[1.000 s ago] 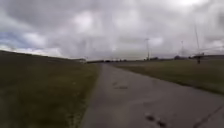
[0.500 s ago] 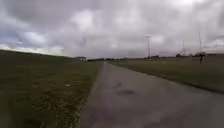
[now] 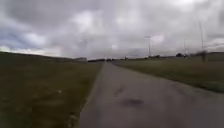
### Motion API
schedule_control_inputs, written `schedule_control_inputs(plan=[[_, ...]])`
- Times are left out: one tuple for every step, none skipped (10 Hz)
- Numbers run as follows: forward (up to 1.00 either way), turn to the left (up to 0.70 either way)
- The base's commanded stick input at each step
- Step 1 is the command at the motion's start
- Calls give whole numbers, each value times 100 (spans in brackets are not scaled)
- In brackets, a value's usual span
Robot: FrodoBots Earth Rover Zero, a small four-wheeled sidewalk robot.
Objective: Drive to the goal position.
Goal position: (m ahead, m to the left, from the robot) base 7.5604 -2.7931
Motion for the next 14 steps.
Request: schedule_control_inputs(plan=[[100, 1], [100, 1], [100, 1], [100, 1], [100, -1], [100, -20], [100, -29], [100, -1], [100, 1], [100, 1], [100, 1], [100, 1], [100, 1], [100, 1]])
